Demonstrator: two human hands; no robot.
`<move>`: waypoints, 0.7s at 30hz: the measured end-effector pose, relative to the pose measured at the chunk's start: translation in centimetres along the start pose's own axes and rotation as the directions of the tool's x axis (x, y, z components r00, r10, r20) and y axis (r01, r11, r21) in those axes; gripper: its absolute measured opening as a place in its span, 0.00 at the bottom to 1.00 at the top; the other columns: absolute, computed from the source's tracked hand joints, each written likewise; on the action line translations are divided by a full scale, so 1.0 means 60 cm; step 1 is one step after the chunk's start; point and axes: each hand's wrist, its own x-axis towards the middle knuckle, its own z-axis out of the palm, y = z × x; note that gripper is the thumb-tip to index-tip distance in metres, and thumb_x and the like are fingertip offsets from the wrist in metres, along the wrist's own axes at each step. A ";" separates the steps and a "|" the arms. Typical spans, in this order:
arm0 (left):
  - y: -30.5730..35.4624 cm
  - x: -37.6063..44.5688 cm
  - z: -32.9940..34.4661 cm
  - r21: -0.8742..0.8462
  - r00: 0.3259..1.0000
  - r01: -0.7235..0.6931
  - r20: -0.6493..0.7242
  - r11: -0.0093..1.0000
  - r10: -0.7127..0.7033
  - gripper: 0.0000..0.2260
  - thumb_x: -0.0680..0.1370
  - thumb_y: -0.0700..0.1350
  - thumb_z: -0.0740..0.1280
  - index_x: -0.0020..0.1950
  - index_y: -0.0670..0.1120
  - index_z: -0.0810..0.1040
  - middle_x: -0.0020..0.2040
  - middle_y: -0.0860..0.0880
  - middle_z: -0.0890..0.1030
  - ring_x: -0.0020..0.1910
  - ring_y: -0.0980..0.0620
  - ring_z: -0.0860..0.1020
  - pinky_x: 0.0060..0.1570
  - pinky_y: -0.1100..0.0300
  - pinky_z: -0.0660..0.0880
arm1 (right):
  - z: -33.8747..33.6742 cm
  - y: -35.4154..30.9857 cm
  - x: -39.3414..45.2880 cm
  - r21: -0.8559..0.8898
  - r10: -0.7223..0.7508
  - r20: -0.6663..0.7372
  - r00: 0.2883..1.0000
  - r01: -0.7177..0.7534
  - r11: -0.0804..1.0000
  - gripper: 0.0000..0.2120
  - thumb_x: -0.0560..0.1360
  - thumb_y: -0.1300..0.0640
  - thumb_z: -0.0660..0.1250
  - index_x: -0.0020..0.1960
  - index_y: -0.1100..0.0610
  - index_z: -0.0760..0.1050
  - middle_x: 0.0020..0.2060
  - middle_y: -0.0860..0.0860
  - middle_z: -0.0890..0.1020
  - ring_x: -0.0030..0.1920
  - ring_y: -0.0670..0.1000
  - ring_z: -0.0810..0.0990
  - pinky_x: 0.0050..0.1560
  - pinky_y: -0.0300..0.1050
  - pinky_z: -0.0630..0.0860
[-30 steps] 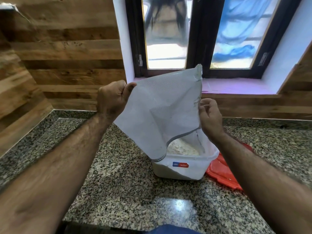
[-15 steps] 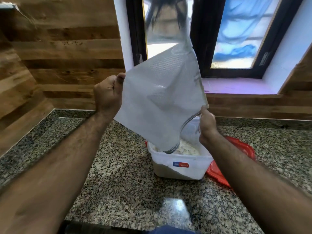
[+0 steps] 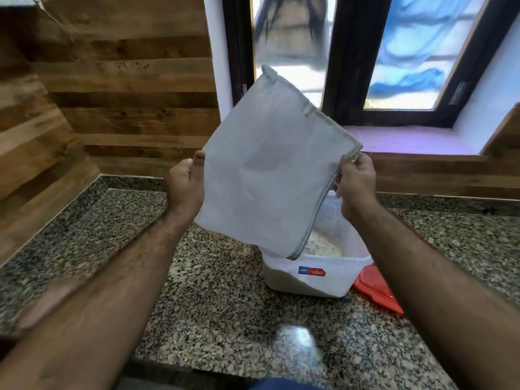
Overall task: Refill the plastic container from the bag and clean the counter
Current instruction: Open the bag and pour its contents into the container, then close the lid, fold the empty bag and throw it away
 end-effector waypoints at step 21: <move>-0.302 -0.164 -0.250 0.422 0.751 0.603 -0.014 0.676 -0.661 0.20 0.86 0.61 0.62 0.56 0.44 0.81 0.48 0.46 0.81 0.49 0.44 0.81 0.47 0.54 0.72 | 0.353 0.213 -0.117 -0.566 0.152 0.312 0.938 0.054 0.823 0.15 0.80 0.55 0.63 0.66 0.50 0.76 0.59 0.55 0.84 0.59 0.60 0.82 0.64 0.58 0.79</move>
